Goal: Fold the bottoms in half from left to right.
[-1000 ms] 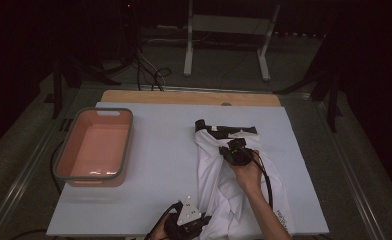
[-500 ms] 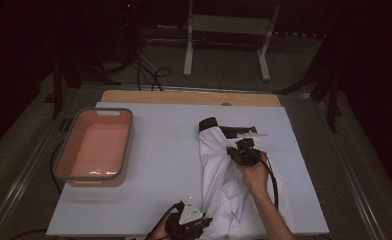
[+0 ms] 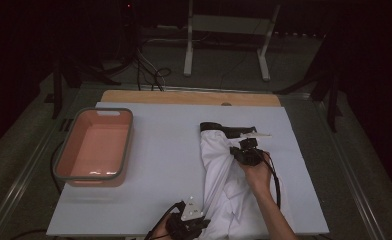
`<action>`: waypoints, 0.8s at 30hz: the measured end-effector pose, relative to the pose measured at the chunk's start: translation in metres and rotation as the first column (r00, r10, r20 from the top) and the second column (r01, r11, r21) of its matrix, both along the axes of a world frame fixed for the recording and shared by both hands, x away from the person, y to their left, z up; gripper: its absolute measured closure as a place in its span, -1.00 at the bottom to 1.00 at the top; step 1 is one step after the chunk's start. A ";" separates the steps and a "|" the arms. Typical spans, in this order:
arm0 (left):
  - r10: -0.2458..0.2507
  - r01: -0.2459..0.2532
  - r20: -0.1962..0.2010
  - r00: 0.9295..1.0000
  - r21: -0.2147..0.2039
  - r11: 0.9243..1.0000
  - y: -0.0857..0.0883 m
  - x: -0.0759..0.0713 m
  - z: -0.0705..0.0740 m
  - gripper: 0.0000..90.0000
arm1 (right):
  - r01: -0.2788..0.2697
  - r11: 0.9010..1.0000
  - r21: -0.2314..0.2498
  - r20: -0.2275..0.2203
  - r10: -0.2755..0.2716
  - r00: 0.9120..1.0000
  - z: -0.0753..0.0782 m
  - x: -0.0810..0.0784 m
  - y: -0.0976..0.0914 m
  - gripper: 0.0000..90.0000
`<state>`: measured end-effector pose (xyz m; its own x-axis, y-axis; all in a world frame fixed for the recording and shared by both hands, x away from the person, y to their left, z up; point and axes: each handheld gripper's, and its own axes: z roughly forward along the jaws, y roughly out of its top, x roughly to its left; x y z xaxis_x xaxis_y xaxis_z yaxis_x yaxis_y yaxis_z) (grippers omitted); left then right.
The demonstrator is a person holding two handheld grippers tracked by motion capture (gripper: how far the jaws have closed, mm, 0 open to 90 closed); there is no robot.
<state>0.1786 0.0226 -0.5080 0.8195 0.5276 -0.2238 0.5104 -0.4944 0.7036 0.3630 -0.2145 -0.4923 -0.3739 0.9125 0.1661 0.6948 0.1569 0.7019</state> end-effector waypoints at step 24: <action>-0.045 0.048 0.055 0.997 -0.053 0.997 -0.026 0.015 0.021 0.93 | 0.125 0.992 -0.035 0.011 -0.125 0.992 0.003 0.007 -0.053 0.98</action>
